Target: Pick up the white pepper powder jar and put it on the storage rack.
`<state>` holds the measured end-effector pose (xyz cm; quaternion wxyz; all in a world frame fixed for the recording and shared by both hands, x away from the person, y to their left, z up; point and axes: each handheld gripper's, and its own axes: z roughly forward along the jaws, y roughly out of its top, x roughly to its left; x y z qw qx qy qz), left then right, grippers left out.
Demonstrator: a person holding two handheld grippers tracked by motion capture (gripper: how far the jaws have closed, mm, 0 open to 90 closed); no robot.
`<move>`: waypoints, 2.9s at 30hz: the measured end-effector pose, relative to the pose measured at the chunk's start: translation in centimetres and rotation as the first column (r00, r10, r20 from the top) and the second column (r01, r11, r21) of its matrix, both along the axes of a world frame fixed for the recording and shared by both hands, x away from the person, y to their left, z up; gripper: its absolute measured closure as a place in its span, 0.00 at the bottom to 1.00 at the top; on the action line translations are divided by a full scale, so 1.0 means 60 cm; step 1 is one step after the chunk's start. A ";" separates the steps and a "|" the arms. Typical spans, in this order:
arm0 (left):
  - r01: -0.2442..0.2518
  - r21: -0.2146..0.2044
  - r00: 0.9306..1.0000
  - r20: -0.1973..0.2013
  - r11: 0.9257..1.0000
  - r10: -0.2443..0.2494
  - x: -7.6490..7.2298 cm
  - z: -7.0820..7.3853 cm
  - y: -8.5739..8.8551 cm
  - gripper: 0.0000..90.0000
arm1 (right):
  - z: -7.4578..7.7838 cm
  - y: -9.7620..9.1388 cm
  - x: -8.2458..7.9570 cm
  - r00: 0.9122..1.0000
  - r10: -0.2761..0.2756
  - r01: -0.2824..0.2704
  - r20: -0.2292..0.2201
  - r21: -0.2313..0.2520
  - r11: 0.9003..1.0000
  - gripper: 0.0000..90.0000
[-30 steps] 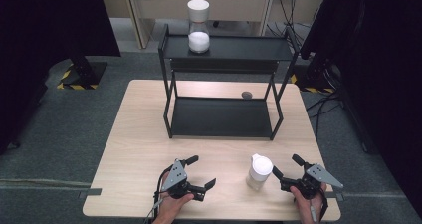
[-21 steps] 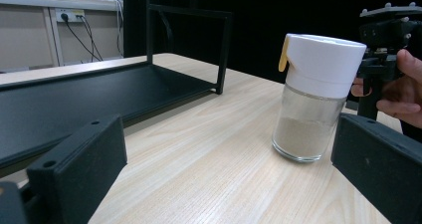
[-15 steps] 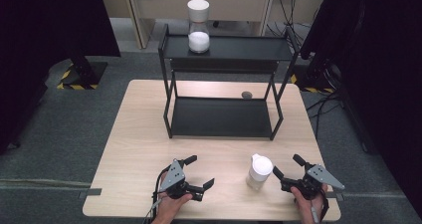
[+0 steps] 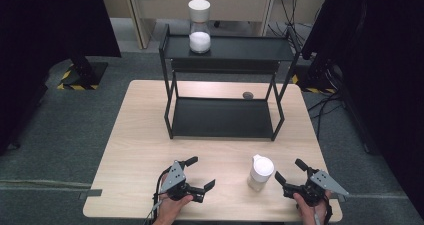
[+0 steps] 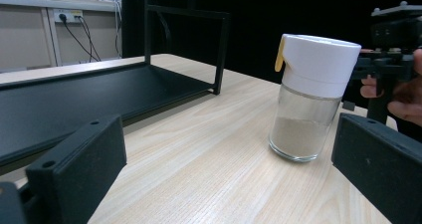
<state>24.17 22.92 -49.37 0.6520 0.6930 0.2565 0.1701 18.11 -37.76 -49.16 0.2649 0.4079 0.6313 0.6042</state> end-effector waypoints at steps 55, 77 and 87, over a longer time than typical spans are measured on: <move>-0.003 -0.002 1.000 -0.027 1.000 0.003 0.003 -0.006 0.000 0.00 | 0.004 0.053 -0.002 0.991 0.136 -0.135 0.003 -0.049 0.990 0.01; 0.003 -0.002 0.999 -0.037 1.000 -0.003 0.006 -0.008 0.000 0.00 | 0.005 0.072 0.024 0.985 0.174 -0.172 0.011 -0.096 0.980 0.12; 0.004 -0.001 0.999 -0.039 1.000 -0.004 0.006 -0.008 0.000 0.00 | 0.006 0.077 0.031 0.980 0.196 -0.193 0.015 -0.115 0.974 0.21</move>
